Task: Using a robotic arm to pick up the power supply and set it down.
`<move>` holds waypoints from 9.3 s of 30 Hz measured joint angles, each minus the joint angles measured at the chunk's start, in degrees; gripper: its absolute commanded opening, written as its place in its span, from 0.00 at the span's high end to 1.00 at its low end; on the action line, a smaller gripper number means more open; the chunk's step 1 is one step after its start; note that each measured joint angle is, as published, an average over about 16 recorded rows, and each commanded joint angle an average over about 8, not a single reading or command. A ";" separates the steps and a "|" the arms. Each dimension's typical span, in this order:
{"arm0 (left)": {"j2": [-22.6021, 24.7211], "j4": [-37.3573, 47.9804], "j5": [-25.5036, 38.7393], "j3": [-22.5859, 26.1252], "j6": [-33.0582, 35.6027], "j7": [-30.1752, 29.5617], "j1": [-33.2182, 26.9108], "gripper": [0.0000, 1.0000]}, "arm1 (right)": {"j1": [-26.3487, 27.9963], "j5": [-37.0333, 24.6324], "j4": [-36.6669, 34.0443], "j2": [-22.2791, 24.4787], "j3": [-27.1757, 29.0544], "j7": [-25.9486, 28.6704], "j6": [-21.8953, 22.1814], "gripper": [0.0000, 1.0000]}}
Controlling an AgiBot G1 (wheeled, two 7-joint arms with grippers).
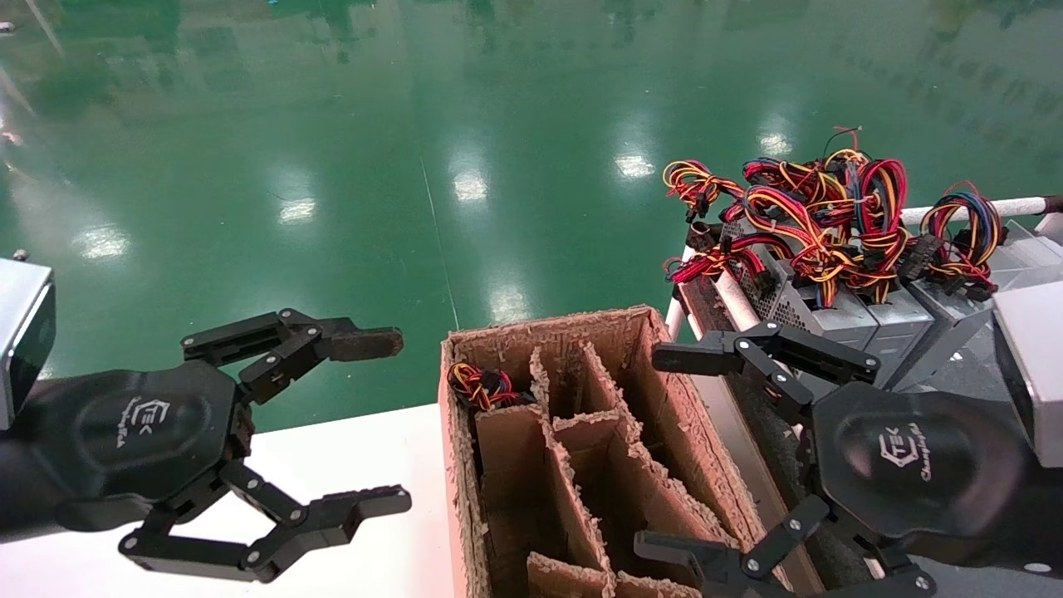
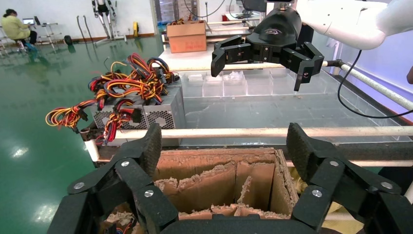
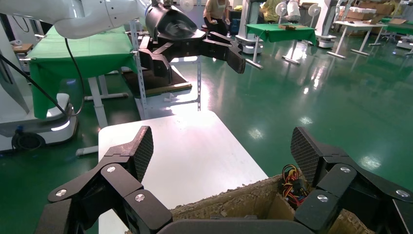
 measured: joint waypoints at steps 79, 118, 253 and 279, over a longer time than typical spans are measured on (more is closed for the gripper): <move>0.00 0.00 0.00 0.00 0.00 0.00 0.00 0.00 | 0.18 -2.58 -0.89 0.18 -0.75 0.78 2.15 0.00; 0.00 0.00 0.00 0.01 0.00 0.00 0.00 0.00 | 18.26 -27.93 -42.23 -33.67 -15.60 -14.30 14.91 0.83; -0.01 0.00 -0.02 0.03 -0.01 0.01 -0.01 0.00 | 22.86 -7.18 -16.54 -0.84 1.33 1.90 7.24 1.00; -0.01 0.00 -0.02 0.03 -0.01 0.02 -0.01 0.00 | 7.09 1.20 -23.66 16.20 11.42 -5.03 4.12 1.00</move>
